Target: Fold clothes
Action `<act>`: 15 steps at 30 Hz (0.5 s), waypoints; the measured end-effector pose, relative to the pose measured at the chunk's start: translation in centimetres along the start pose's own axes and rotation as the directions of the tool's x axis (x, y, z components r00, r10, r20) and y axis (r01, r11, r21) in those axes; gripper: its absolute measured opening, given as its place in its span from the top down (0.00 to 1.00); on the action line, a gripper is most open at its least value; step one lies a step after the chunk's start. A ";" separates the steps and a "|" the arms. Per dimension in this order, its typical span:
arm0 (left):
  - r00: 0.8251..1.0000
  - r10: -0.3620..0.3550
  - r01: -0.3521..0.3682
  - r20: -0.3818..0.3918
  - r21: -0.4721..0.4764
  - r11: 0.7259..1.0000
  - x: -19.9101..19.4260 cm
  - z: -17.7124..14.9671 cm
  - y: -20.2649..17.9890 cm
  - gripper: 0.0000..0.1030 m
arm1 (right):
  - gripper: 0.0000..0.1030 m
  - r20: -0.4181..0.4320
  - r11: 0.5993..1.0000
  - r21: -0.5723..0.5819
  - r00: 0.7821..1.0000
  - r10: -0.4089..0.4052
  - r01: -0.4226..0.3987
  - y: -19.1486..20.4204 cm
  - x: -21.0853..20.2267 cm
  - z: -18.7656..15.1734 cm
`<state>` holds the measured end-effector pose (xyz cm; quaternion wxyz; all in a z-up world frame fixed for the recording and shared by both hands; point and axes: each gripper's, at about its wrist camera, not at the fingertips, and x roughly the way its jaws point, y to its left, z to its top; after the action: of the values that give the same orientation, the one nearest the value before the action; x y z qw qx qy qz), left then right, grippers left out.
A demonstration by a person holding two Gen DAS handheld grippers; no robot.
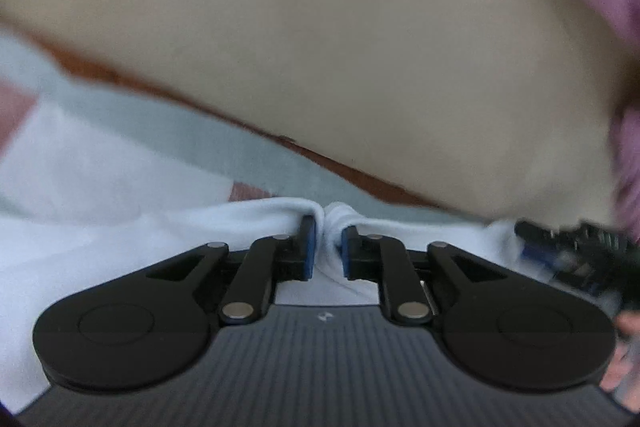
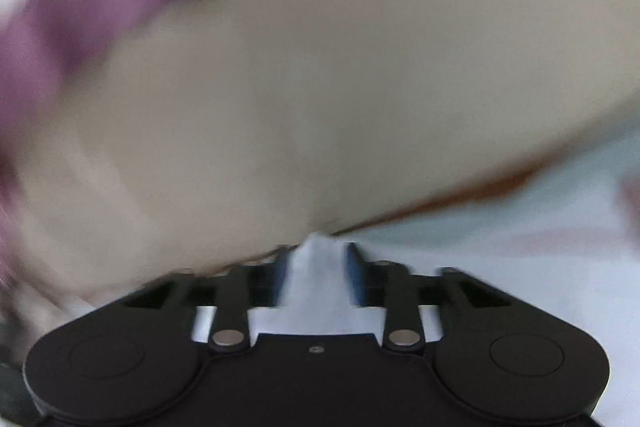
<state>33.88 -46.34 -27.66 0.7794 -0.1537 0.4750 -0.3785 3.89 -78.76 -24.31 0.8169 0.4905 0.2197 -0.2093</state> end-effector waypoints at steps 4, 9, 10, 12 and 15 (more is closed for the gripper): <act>1.000 0.005 -0.006 0.011 0.057 0.998 -0.4 0.2 -0.7 0.85 | 0.52 0.035 0.996 -0.030 0.996 0.087 -0.086 0.9 -4.1 -1.3; 0.998 0.005 -0.017 0.061 0.209 0.978 -1.9 -0.1 -4.0 0.84 | 0.53 -0.054 0.827 -0.557 0.991 -0.126 0.075 7.7 -4.9 -7.7; 0.998 0.000 -0.015 0.066 0.234 0.972 -2.1 -0.1 -4.5 0.84 | 0.53 -0.063 0.771 -0.630 0.983 -0.170 0.093 8.8 -4.4 -9.1; 0.998 -0.003 -0.013 0.061 0.271 0.963 -2.5 -0.1 -5.2 0.81 | 0.54 -0.067 0.693 -0.710 0.967 -0.244 0.126 10.2 -2.9 -11.6; 0.999 -0.002 -0.007 0.037 0.261 0.965 -2.6 0.0 -5.2 0.80 | 0.51 -0.002 0.643 -0.736 0.950 -0.312 0.210 9.7 -1.2 -11.2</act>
<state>30.86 -47.85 -22.94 0.8019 -0.0558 0.4068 -0.4339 6.60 -64.42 -21.53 0.8889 0.1011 0.4052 -0.1884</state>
